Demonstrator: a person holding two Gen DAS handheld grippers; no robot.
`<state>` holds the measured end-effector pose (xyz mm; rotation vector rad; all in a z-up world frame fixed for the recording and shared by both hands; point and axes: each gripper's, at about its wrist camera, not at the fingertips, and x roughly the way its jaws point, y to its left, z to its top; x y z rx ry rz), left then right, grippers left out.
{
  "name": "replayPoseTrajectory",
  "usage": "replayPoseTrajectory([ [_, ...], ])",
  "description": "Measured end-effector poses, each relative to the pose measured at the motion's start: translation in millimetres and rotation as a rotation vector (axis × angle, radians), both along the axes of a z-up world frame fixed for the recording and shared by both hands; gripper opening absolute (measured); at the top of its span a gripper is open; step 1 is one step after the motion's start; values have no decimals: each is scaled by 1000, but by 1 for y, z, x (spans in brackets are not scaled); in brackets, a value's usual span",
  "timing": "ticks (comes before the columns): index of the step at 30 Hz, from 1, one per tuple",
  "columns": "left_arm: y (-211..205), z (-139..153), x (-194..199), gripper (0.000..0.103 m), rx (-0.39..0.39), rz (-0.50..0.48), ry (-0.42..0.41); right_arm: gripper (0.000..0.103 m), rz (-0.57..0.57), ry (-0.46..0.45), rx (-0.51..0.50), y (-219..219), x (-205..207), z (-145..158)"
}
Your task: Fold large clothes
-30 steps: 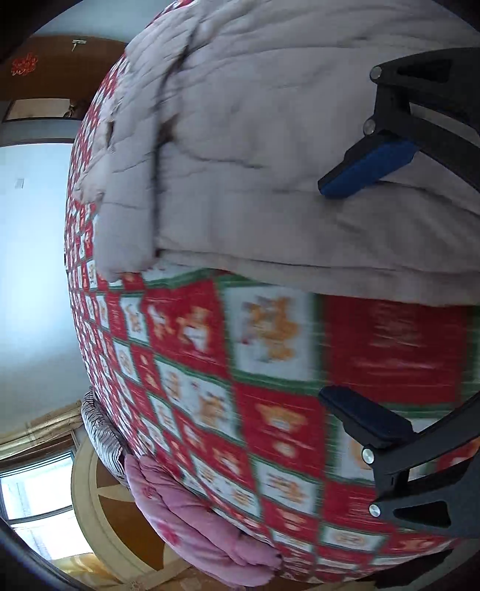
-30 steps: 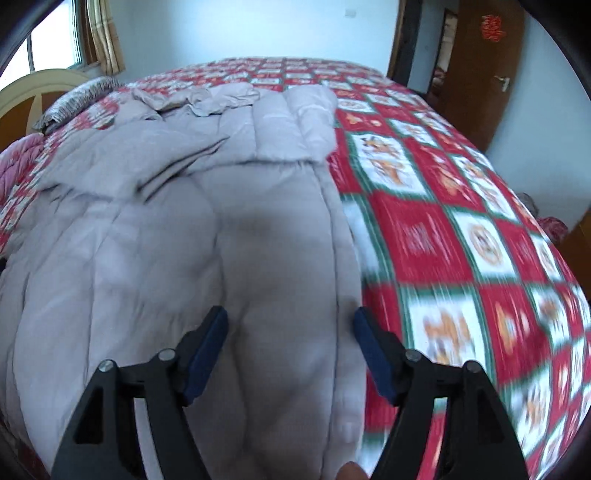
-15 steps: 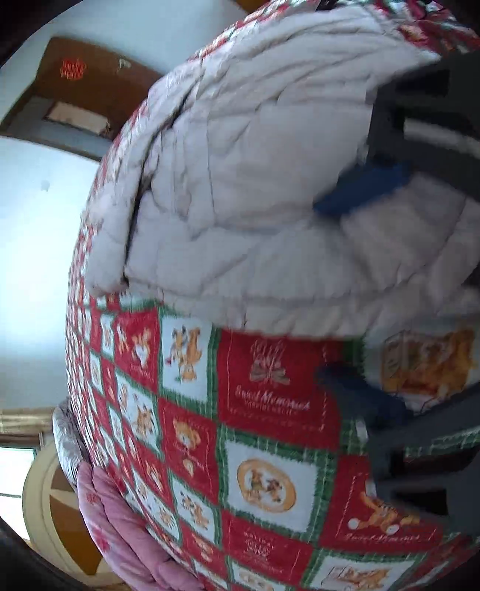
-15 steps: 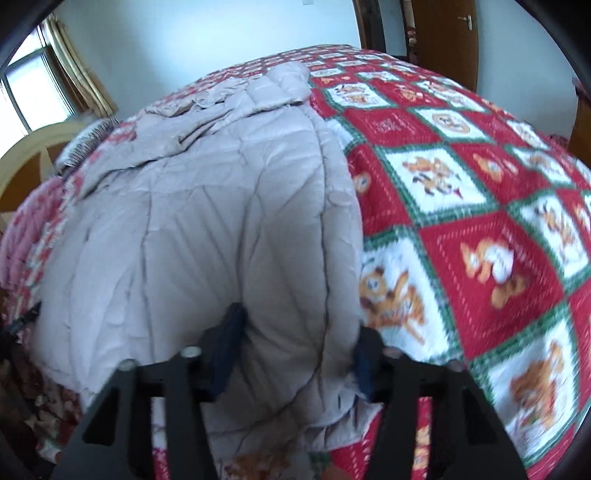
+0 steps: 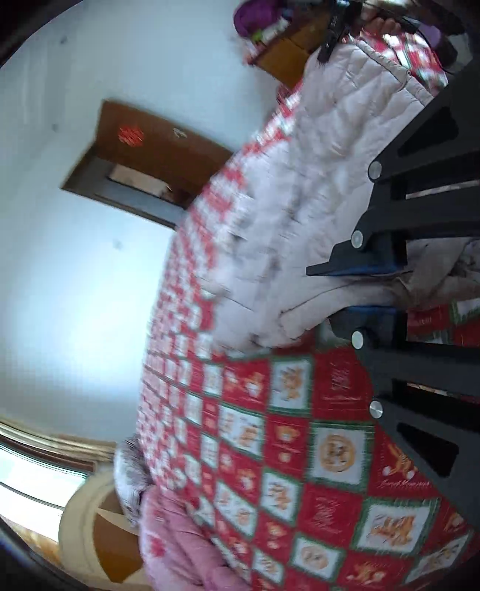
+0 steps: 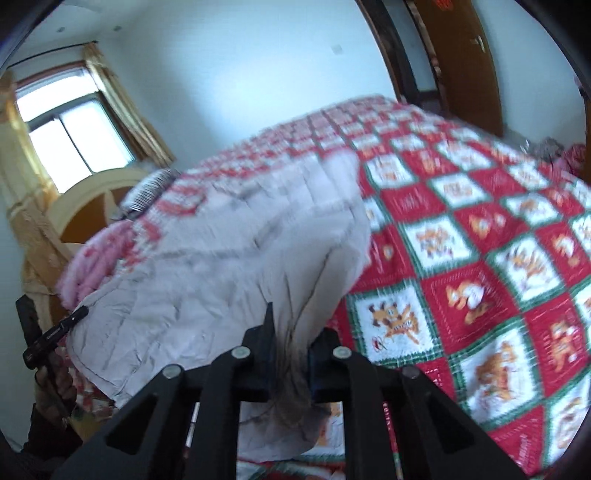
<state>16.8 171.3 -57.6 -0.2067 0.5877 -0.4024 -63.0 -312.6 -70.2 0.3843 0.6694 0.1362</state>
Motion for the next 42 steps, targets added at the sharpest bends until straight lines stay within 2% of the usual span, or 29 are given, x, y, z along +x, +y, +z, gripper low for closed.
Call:
replayPoseTrajectory([
  [3,4,40,-11,12,-35,-30,-79,14,16,-88,-26,2,-16,40],
  [6,4,73,0,12,-68,-59,-136,14,16,-174,-18,-2,-18,73],
  [9,-5,93,40,12,-65,-71,-175,14,18,-225,-8,-11,15,98],
  [12,-24,91,103,12,-19,-73,-158,14,-10,-220,0,-23,69,102],
  [15,-42,64,169,13,45,-46,-106,14,-55,-168,13,-34,139,84],
  [18,-51,22,228,17,104,35,-12,14,-114,-116,2,-41,197,54],
  [20,-49,0,254,17,89,47,61,14,-144,-82,1,-46,225,31],
  [21,-44,-12,269,17,46,51,101,14,-152,-61,6,-48,239,19],
  [23,-38,-23,285,20,-5,66,130,14,-158,-24,14,-54,264,-3],
  [24,-33,-30,297,23,-3,100,143,14,-157,-10,6,-55,273,-9],
  [27,-30,-39,319,24,-15,132,180,14,-158,14,0,-58,301,-28],
  [28,-32,-41,325,26,32,178,171,14,-168,21,7,-61,309,-33],
  [29,-35,-39,328,33,114,242,158,14,-178,28,2,-62,315,-37],
  [30,-37,-39,333,47,190,319,150,16,-187,33,-9,-62,320,-39],
  [32,-37,-37,334,59,241,402,117,25,-202,46,3,-66,330,-45],
  [34,-45,-34,328,60,295,445,90,26,-223,55,2,-68,336,-50],
  [36,-64,-30,317,61,383,506,54,37,-243,50,-43,-62,338,-48],
  [38,-84,-24,301,65,427,526,-2,70,-245,26,-47,-55,335,-42],
  [39,-92,-21,295,70,433,527,-22,75,-252,8,-59,-50,334,-37],
  [40,-103,-17,287,73,438,514,-49,87,-270,-13,-86,-45,331,-30],
  [42,-130,-14,270,80,455,501,-102,90,-295,-70,-132,-35,324,-15],
])
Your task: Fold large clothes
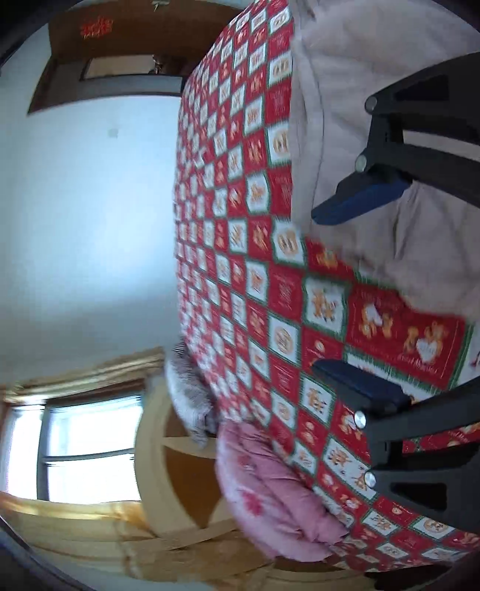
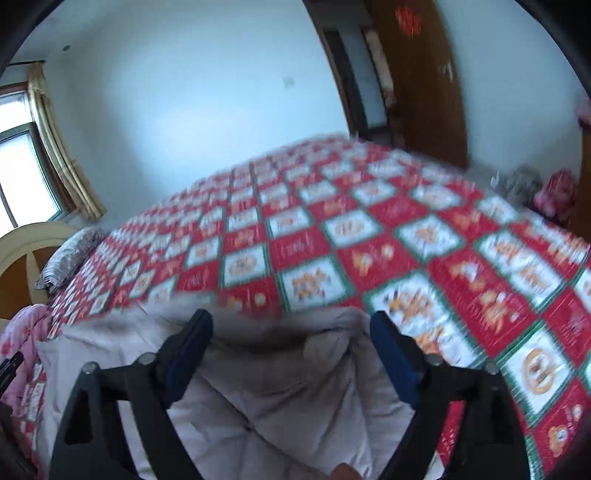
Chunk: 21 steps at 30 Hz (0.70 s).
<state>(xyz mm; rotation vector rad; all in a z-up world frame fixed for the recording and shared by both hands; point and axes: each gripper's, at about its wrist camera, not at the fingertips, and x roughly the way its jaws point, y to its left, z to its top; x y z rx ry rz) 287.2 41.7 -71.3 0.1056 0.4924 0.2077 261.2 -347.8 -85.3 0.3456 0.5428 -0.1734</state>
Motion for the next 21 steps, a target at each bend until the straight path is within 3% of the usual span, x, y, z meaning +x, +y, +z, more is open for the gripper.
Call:
replayPoseTrajectory([
  [3,-41,-4,-11,87,72,-33,-44,90,-18,-46,-99,32,-17,22],
  [5,-63,-12,-8,94,128,-36,-60,97,42,-67,-170,68,-24,25],
  [8,-90,-27,12,94,204,-44,-41,96,206,-6,-261,124,-10,4],
  [10,-94,-39,33,95,236,-24,-7,96,203,39,-320,134,8,-13],
  [13,-82,-63,67,94,223,27,82,96,169,121,-327,121,35,-39],
  [16,-61,-85,92,95,122,46,168,96,113,169,-225,89,50,-64],
  [18,-55,-92,101,95,75,48,184,96,91,167,-184,79,51,-70],
  [21,-58,-102,106,97,66,48,191,96,85,164,-188,80,52,-76],
])
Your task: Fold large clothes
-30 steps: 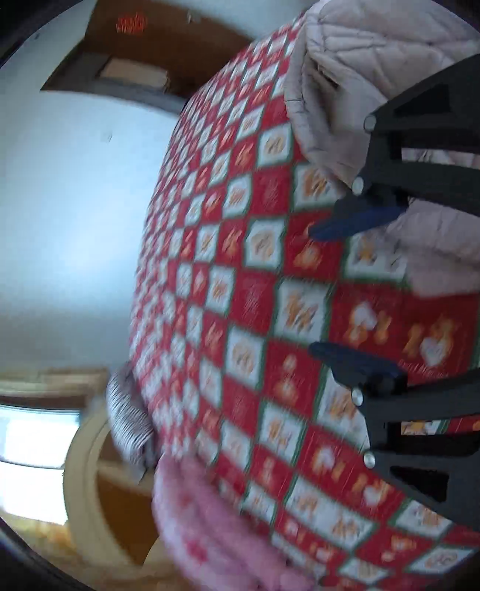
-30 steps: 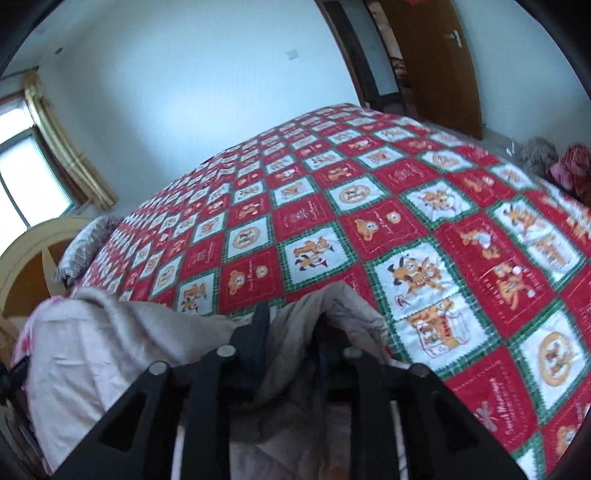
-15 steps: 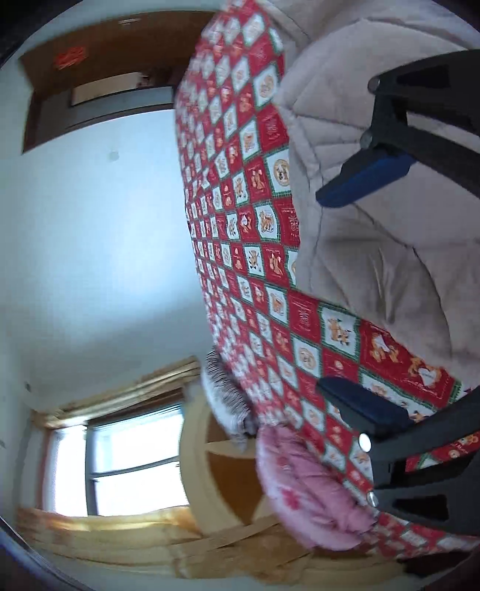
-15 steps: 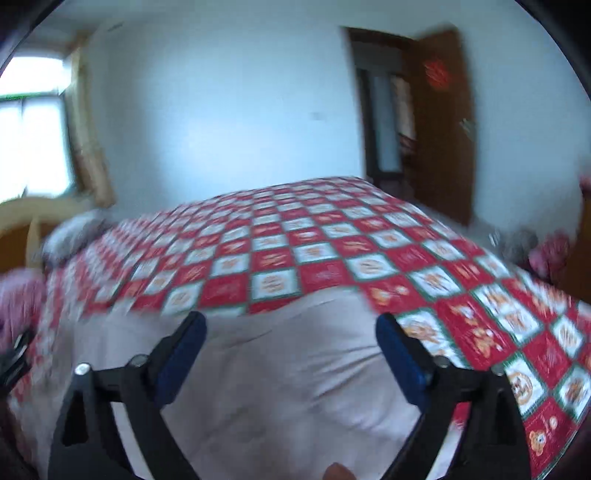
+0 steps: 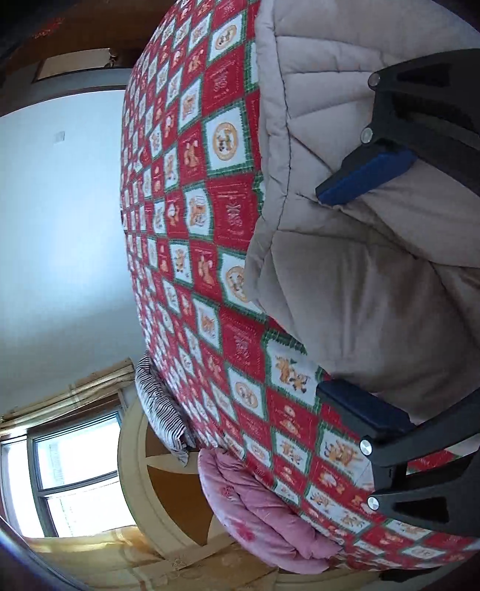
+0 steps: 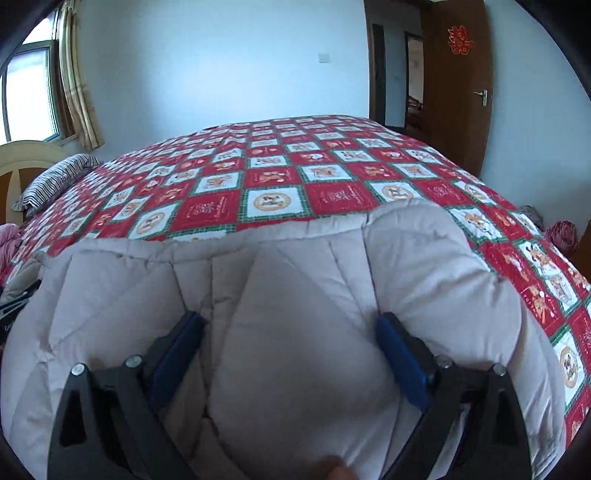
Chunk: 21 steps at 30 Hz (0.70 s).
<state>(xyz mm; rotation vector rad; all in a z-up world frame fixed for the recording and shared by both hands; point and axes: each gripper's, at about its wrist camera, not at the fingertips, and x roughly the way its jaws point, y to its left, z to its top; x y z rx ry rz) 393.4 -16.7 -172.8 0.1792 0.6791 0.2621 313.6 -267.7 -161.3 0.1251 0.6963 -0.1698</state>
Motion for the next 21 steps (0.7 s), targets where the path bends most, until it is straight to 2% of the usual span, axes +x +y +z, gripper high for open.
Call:
replayPoseTrajectory([
  [7,11,-16,6,101,-92,-2,36,98,-11,11,12,-1,7,-8],
  [21,12,-28,17,102,-102,0,102,102,-24,111,-38,6,22,-21],
])
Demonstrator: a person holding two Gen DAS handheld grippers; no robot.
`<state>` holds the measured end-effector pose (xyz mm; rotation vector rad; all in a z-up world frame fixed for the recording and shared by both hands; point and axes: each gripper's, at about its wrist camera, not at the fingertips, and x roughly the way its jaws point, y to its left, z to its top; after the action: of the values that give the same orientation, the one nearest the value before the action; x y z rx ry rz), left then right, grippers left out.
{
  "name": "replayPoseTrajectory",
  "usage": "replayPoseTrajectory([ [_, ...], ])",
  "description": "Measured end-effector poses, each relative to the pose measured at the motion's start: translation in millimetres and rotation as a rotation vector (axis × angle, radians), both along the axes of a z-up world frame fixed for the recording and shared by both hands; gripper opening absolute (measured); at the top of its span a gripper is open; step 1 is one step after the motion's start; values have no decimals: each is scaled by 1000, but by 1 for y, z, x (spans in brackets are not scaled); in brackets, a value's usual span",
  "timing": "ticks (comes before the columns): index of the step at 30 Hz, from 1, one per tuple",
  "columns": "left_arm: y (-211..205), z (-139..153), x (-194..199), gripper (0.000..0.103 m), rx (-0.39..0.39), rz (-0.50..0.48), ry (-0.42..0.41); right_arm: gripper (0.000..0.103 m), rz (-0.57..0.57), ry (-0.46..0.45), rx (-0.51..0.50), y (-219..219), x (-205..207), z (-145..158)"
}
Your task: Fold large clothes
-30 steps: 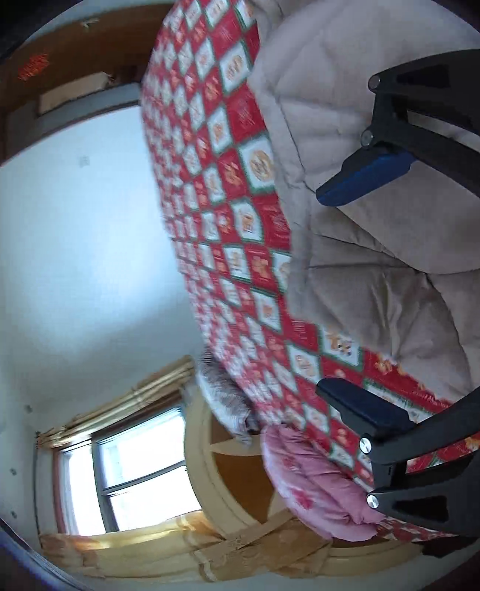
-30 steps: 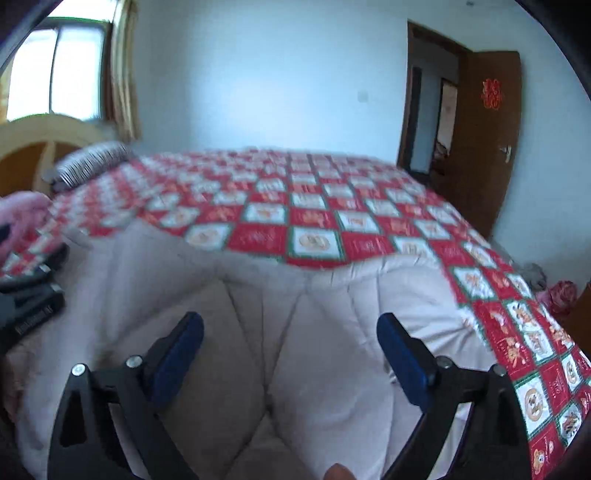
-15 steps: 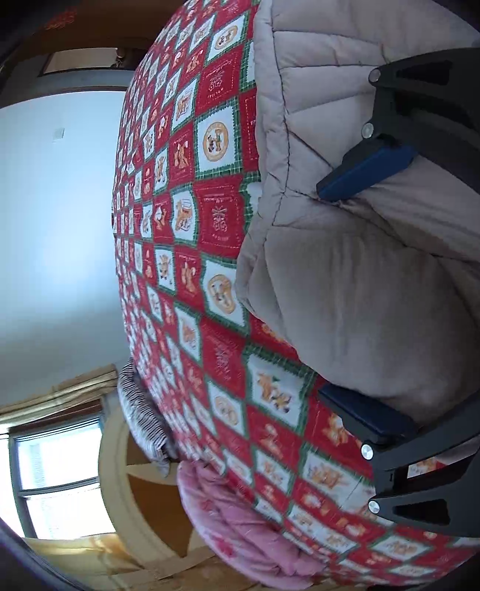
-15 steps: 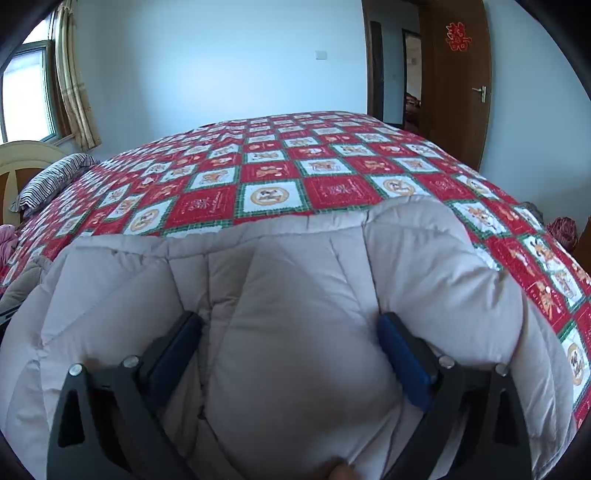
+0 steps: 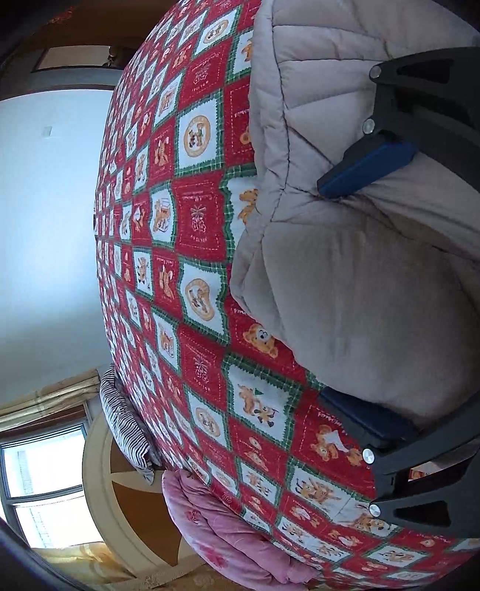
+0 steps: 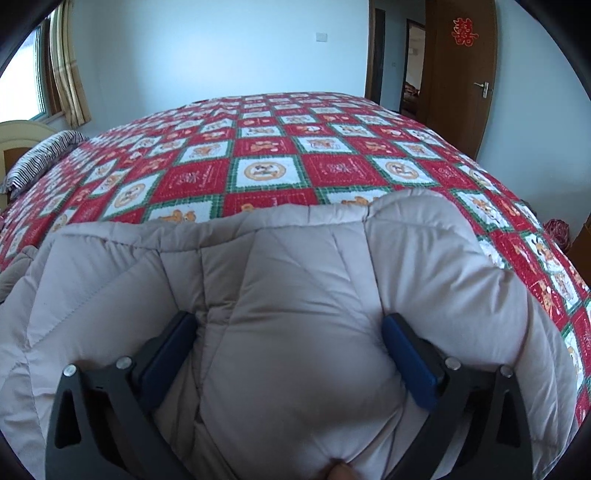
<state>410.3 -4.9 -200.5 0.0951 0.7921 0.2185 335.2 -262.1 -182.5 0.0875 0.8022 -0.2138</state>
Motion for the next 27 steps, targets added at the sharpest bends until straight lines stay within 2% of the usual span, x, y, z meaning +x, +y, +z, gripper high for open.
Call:
replayPoseTrajectory([
  [18,2,-3,3,102,-5,-4,11,102,-9,54,-66,7,10,-6],
  [22,6,7,3,102,-16,-10,59,102,-8,63,-71,8,11,-6],
  [23,11,20,-7,102,-25,-5,47,102,-3,73,-71,8,12,-4],
  [25,15,50,-37,102,-42,-39,-47,102,-14,80,-78,8,7,3],
  [27,14,71,-68,102,10,-71,-136,100,-38,25,-133,19,-11,23],
])
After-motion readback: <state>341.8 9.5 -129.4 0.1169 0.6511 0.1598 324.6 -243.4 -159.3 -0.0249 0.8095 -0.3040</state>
